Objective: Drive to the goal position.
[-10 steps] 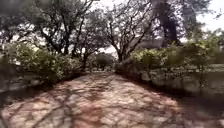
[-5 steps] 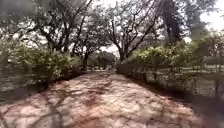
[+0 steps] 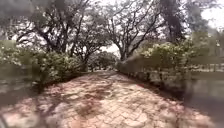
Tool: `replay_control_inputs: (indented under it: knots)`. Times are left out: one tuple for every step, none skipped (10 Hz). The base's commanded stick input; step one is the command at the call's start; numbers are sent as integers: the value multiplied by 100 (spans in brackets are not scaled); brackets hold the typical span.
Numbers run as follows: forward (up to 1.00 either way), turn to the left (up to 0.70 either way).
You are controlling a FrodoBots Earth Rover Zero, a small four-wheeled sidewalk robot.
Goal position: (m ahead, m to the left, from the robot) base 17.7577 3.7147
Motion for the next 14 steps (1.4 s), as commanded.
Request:
replay_control_inputs:
  knots:
    - [70,0]
    - [70,0]
    - [70,0]
    - [70,0]
    - [70,0]
    - [70,0]
    - [70,0]
    - [70,0]
    - [70,0]
    - [70,0]
    - [70,0]
    - [70,0]
    - [70,0]
    - [70,6]
